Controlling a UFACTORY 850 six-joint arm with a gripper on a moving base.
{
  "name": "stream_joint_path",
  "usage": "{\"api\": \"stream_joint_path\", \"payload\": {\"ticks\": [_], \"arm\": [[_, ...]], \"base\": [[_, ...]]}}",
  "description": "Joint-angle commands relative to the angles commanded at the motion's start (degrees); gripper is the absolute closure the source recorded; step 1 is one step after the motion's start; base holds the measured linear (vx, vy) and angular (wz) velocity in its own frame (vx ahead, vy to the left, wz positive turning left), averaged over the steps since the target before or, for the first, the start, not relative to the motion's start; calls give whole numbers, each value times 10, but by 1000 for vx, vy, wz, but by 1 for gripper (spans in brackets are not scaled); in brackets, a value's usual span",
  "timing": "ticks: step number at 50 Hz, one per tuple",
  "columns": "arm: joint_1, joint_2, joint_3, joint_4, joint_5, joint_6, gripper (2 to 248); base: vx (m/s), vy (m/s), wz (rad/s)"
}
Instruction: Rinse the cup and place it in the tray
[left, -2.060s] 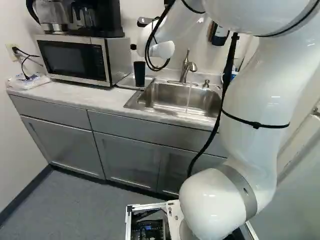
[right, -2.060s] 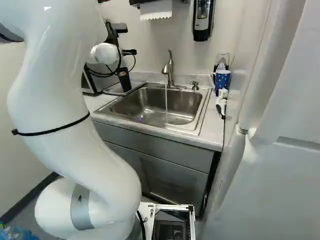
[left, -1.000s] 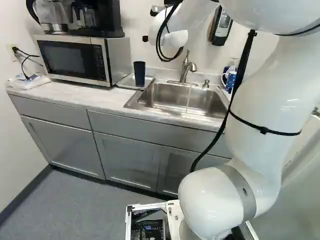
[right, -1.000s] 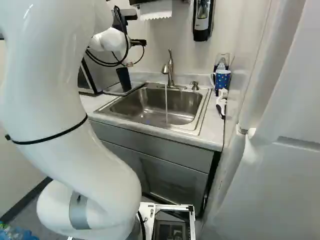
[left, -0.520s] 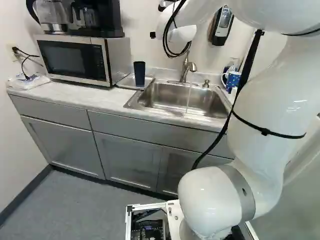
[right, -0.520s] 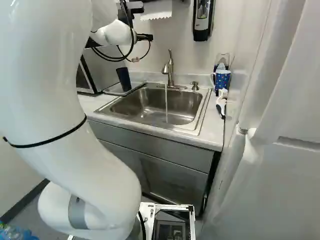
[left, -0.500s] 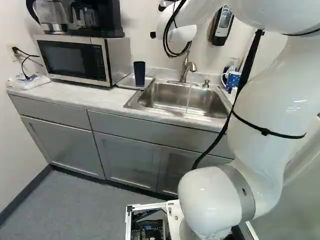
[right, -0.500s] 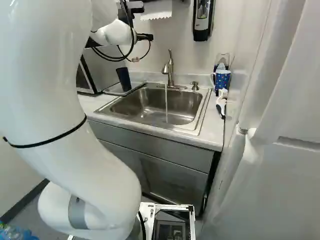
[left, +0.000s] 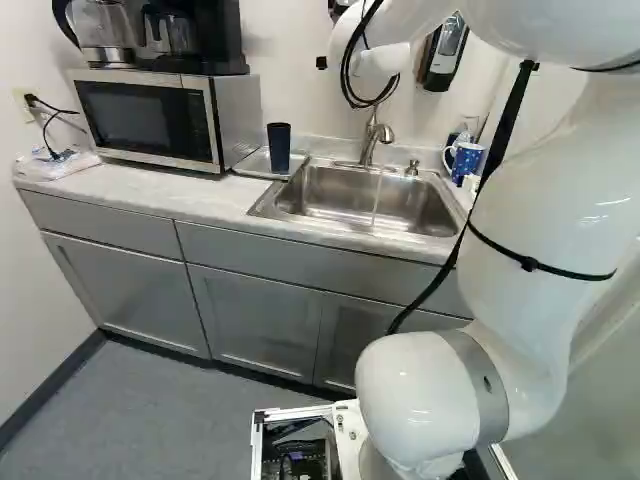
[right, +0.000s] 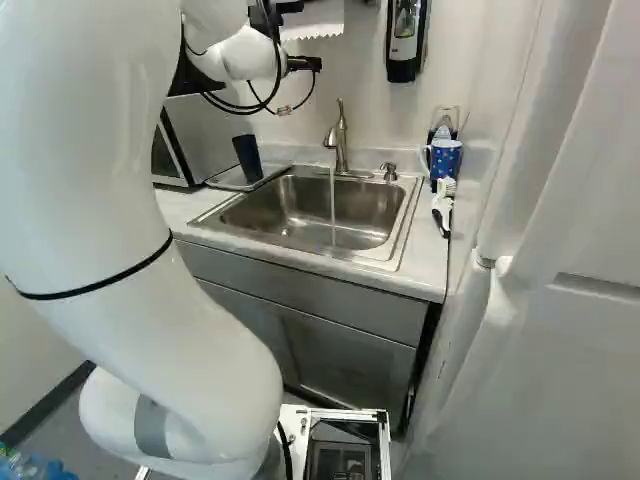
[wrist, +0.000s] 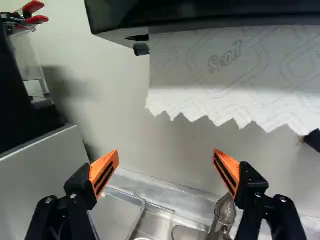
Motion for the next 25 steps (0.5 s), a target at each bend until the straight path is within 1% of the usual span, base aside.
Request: {"api": "stream_joint_path", "payload": {"ticks": [16,25], "arm": [[-22,-1,-1,0,0,0,3],[-28,-8,-8,0,-2,0,3]], "base": [[0,0,0],[0,0,0]]}}
